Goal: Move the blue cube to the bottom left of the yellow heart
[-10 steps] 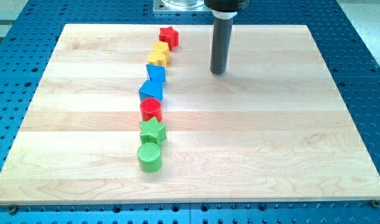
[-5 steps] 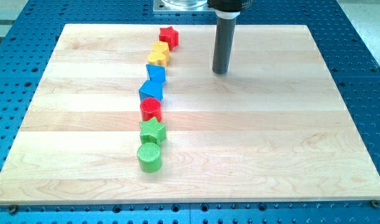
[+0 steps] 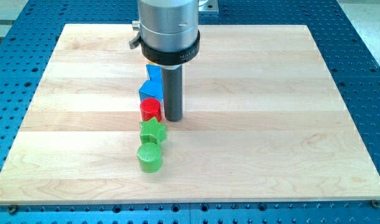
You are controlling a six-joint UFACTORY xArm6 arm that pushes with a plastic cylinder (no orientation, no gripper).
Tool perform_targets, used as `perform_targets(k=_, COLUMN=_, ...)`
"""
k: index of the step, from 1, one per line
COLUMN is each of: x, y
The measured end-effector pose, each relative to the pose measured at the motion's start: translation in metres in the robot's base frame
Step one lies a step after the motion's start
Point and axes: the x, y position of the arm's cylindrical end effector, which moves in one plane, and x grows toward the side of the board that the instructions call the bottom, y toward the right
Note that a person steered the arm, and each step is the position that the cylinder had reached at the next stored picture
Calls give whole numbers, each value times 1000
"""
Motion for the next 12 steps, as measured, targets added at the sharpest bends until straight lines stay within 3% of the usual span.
perform_targets(k=2, x=-40, y=-54)
perform_targets(k=4, x=-77, y=-53)
perform_targets(k=5, x=-64, y=-51)
perform_targets(k=8, x=-86, y=-24)
perform_targets(k=9, x=-79, y=28)
perform_targets(k=12, x=-173, y=75)
